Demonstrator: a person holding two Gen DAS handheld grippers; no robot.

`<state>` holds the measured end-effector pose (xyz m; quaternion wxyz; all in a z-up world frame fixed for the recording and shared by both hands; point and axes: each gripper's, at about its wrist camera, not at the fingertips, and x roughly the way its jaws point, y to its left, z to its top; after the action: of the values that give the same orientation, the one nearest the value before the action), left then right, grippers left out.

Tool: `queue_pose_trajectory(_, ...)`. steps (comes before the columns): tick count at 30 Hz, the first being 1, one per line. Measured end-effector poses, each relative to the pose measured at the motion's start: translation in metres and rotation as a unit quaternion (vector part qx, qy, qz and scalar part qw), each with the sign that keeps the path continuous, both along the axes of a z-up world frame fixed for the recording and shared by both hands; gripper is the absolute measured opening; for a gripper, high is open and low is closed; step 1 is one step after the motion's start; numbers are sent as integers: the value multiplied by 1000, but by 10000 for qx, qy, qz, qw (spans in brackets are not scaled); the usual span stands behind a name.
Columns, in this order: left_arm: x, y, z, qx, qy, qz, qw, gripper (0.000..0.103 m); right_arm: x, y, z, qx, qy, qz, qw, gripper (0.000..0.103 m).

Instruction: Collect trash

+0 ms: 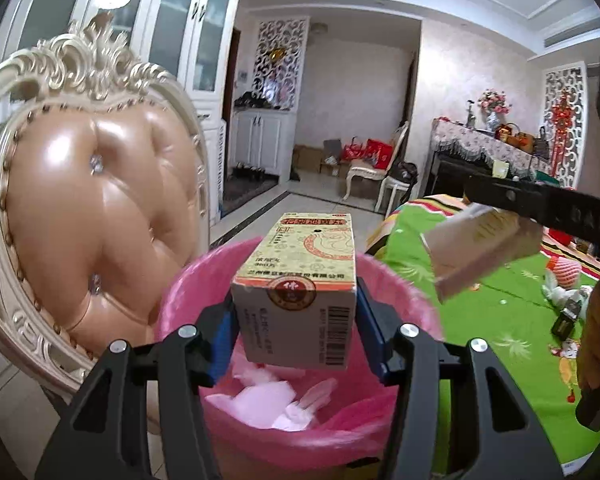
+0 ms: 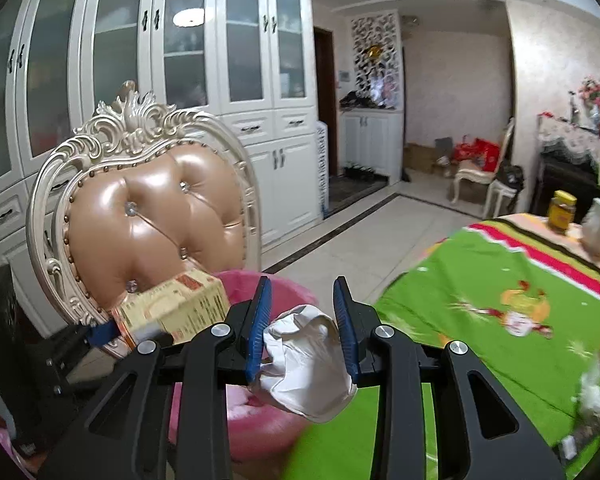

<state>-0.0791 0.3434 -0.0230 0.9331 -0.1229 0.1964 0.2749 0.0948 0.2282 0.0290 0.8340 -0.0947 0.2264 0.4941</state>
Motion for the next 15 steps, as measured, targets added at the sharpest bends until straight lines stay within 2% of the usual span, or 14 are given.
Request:
queue_pose_trajectory(1, 0, 3, -2, -22, 27, 28, 10000, 52, 2, 5, -2, -8, 69, 39, 10000, 34)
queue_pose_trajectory(2, 1, 10, -7, -74, 94, 73, 9999, 53, 4, 12, -6, -18, 177, 118, 9998, 41)
queue_pose_trajectory(3, 2, 14, -10, -122, 149, 115, 9997, 53, 8, 20, -10, -60, 317, 181, 9993, 62)
queue_pose_trajectory(4, 1, 17, -13, -163, 185, 177, 9995, 54, 11, 25, -14, -67, 403, 151, 9991, 73)
queue_pose_trajectory(5, -1, 22, -16, -183, 223, 296, 9991, 62, 15, 27, -16, 11, 484, 105, 9988, 79)
queue_pose_trajectory(6, -3, 25, -17, -177, 226, 380, 9989, 70, 16, 27, -18, 60, 547, 109, 9984, 79)
queue_pose_trajectory(10, -13, 33, -19, -131, 216, 590, 9979, 77, 20, 20, -23, 11, 569, -6, 9984, 78)
queue_pose_trajectory(12, -15, 31, -19, -114, 241, 649, 9975, 89, 21, 10, -23, -1, 602, -87, 9981, 78)
queue_pose_trajectory(15, -15, 18, -17, -68, 185, 619, 9979, 97, 21, -10, -22, -82, 479, -270, 9985, 78)
